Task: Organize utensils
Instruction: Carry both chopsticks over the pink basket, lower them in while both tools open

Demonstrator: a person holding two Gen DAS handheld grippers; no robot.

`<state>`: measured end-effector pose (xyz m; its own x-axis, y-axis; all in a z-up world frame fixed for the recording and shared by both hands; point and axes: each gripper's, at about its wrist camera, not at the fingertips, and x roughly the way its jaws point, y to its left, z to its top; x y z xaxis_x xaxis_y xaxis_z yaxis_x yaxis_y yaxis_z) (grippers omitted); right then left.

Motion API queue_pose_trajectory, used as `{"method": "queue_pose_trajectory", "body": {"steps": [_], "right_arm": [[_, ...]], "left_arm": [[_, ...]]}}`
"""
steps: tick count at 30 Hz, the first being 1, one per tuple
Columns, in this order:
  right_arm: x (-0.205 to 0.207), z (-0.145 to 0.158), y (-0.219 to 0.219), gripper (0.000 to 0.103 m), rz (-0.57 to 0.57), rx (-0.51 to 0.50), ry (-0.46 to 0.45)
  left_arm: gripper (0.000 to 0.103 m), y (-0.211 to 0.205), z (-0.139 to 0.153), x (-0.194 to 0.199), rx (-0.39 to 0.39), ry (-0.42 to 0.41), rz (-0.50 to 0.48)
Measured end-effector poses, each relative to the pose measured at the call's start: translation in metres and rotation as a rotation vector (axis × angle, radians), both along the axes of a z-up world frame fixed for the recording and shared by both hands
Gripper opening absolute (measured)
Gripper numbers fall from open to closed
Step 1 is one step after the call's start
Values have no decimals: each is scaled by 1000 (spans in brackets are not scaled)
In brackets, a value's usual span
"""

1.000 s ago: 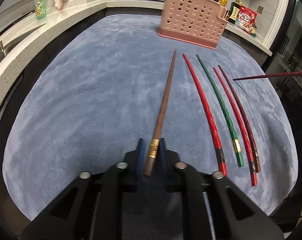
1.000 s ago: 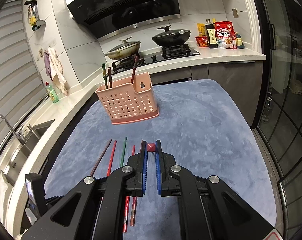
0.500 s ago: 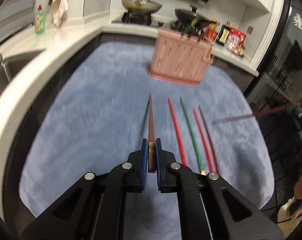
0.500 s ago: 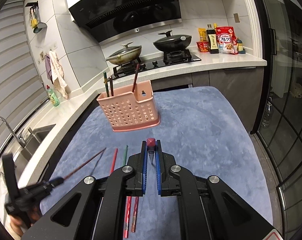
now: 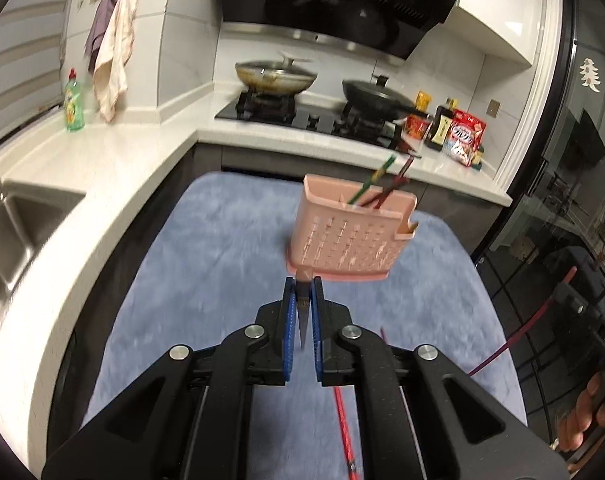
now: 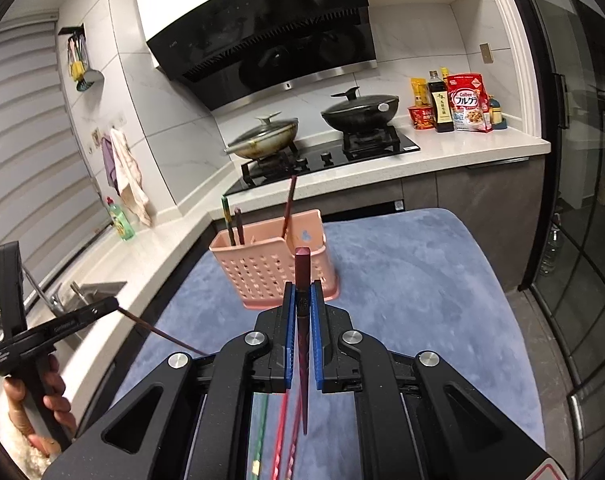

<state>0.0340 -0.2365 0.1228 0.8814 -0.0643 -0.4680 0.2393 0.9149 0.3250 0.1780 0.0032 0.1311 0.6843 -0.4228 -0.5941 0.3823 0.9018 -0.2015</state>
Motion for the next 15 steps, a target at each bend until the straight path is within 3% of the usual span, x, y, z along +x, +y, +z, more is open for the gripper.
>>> {"method": "queue_pose_trajectory", "body": {"steps": [9, 15], "right_arm": [[32, 39, -17, 7, 39, 46, -105], [68, 85, -38, 7, 24, 51, -229]], "left_arm": [[7, -21, 60, 28, -63, -79, -30], [7, -32, 114, 49, -100, -200, 1]]}}
